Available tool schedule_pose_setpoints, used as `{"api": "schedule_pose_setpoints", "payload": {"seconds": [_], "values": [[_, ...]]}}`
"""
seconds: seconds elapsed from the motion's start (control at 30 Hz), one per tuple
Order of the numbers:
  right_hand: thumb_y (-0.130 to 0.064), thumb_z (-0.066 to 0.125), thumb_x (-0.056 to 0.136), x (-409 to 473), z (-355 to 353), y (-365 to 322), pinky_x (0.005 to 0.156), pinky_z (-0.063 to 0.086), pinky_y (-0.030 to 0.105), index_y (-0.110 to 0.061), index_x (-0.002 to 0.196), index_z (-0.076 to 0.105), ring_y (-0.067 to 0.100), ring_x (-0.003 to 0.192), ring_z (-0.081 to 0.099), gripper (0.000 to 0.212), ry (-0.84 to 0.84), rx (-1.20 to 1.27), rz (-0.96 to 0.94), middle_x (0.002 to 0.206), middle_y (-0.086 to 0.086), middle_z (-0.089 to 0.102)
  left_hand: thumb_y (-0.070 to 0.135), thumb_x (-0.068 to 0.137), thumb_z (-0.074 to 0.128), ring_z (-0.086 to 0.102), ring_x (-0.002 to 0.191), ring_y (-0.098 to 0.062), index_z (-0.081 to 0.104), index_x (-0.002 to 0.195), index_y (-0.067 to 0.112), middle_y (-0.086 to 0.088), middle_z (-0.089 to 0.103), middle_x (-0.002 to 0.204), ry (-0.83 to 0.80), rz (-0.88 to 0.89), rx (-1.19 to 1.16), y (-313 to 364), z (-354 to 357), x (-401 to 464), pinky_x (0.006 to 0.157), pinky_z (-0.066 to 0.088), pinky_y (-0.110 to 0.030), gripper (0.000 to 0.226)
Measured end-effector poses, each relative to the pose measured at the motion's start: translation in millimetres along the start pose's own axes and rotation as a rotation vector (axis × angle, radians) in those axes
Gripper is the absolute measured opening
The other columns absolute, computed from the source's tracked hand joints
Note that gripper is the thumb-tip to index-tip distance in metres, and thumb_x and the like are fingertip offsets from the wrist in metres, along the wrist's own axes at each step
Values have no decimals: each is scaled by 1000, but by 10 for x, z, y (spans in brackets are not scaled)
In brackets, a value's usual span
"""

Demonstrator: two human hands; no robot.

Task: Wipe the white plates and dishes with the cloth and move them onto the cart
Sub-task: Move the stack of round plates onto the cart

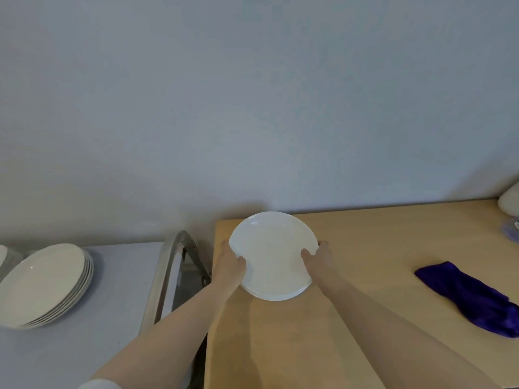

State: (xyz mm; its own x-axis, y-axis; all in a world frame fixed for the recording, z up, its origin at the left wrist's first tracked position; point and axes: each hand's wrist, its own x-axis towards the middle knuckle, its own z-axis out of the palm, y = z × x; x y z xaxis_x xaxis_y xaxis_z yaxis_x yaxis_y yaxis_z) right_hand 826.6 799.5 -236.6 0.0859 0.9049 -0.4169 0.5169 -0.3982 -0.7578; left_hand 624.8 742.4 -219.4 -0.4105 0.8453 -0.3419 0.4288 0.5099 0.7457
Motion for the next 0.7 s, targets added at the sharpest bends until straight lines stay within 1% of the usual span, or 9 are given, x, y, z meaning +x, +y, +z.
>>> {"api": "schedule_pose_setpoints", "payload": {"seconds": [0.07, 0.1, 0.17, 0.23, 0.3, 0.33, 0.43, 0.57, 0.7], "values": [[-27, 53, 85, 52, -15, 40, 71, 49, 35, -14, 120, 41, 21, 86, 57, 39, -23, 38, 4, 109, 1, 52, 6, 90, 42, 51, 92, -18, 29, 135, 11, 6, 48, 97, 6, -43, -21, -17, 30, 22, 64, 45, -27, 47], [-28, 53, 84, 77, -18, 61, 69, 49, 34, -17, 113, 41, 17, 82, 57, 33, -34, 36, 4, 103, -1, 54, 6, 90, 43, 50, 92, -18, 30, 134, 11, 6, 48, 97, 6, -52, -30, -25, 39, 29, 60, 43, -24, 45], [-30, 51, 83, 118, -20, 99, 60, 47, 30, -22, 103, 40, 10, 76, 55, 25, -47, 5, -14, 92, -8, 54, 6, 90, 43, 50, 95, -20, 31, 132, 10, 0, 49, 104, 4, -75, -48, -34, 45, 43, 59, 40, -23, 44], [-32, 50, 81, 151, -26, 125, 54, 42, 27, -23, 101, 38, 7, 75, 54, 25, -58, -23, -35, 89, -12, 53, 5, 90, 44, 49, 96, -21, 32, 132, 10, -3, 49, 108, 1, -109, -81, -37, 48, 67, 60, 40, -24, 44], [-34, 50, 82, 168, -25, 141, 55, 43, 28, -24, 102, 38, 10, 77, 56, 26, -68, -37, -44, 90, -11, 53, 5, 90, 45, 49, 96, -21, 34, 130, 10, -3, 49, 107, 11, -127, -121, -35, 47, 75, 61, 42, -24, 42], [-34, 50, 82, 171, -18, 146, 57, 44, 30, -23, 103, 39, 12, 79, 57, 26, -67, -38, -45, 91, -10, 54, 6, 90, 46, 49, 96, -21, 35, 130, 11, -4, 50, 108, 17, -132, -130, -36, 49, 71, 65, 45, -26, 41], [-32, 50, 84, 152, 4, 158, 61, 46, 31, -21, 102, 41, 15, 79, 58, 23, -41, -29, -53, 94, -5, 56, 11, 90, 48, 52, 102, -25, 36, 129, 15, -6, 52, 115, 16, -156, -155, -42, 41, 34, 77, 53, -38, 41], [-30, 50, 85, 134, 8, 147, 69, 50, 35, -20, 101, 41, 21, 84, 59, 21, -30, -41, -70, 99, -1, 57, 12, 92, 47, 51, 108, -27, 35, 134, 12, -8, 51, 120, 6, -182, -139, -11, 40, 22, 86, 52, -43, 44], [-27, 51, 86, 143, 36, 123, 75, 53, 40, -14, 101, 44, 27, 86, 59, 21, 9, -44, -42, 98, 2, 57, 10, 93, 46, 50, 109, -27, 36, 133, 10, -9, 50, 121, -7, -198, -113, 18, 33, 33, 88, 52, -43, 42]]}}
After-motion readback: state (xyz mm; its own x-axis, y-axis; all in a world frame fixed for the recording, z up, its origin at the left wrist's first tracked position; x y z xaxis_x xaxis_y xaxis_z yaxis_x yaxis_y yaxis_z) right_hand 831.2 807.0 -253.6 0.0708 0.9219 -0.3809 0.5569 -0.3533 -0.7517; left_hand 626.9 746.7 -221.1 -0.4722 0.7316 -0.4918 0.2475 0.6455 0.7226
